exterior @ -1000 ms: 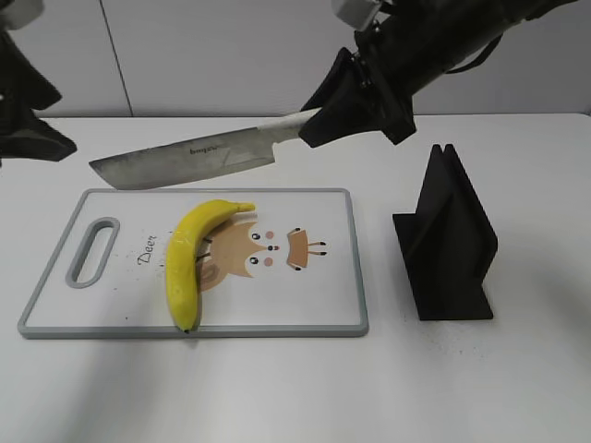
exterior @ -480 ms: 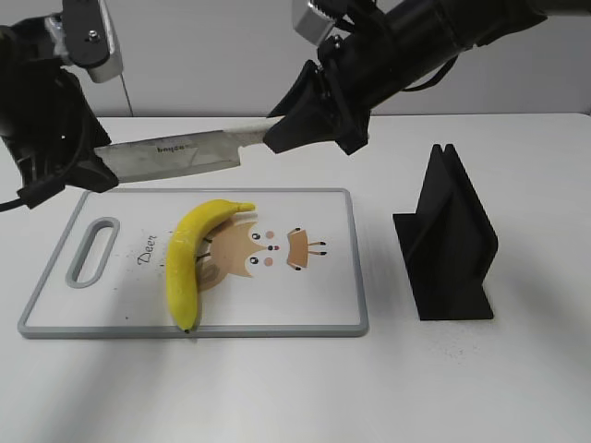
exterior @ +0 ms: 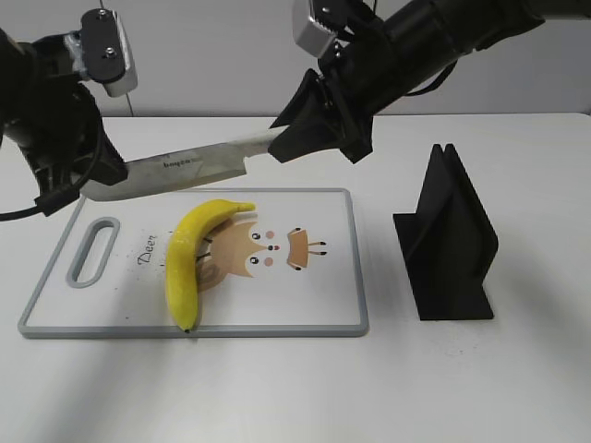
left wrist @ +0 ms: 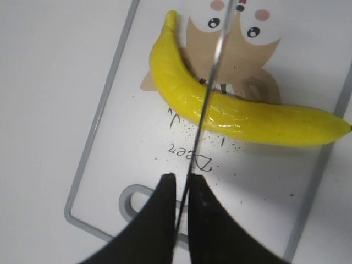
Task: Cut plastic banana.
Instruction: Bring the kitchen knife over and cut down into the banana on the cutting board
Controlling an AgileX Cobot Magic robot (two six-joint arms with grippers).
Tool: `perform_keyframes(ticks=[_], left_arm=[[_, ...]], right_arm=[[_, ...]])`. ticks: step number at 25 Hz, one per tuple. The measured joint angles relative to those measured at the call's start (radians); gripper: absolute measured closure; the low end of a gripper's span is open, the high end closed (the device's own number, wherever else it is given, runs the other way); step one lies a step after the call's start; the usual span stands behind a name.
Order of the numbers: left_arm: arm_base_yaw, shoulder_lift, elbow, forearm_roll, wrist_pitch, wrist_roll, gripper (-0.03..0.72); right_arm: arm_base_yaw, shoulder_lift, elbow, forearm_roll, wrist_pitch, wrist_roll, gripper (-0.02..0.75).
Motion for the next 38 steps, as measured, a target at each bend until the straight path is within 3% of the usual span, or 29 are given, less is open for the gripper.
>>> perform_keyframes(ticks=[10,19,22,38], left_arm=[[-0.002,0.002,0.0,0.012,0.007,0.014,0.677],[-0.008,0.006,0.0,0.046,0.052,0.018,0.68],[-0.008,0.006,0.0,0.048,0.063,0.018,0.681],[-0.009,0.149,0.0,0.0,-0.013,0.028,0.681]], right_arm=[[0.003,0.0,-0.001,-0.033,-0.006,0.038,0.549],[0.148,0.0,-0.02,-0.453,-0.066,0.433,0.549],[0.179,0.0,-0.02,-0.537,-0.074,0.514,0.549],[0.187,0.114,-0.059,-0.651,-0.07,0.623,0.544]])
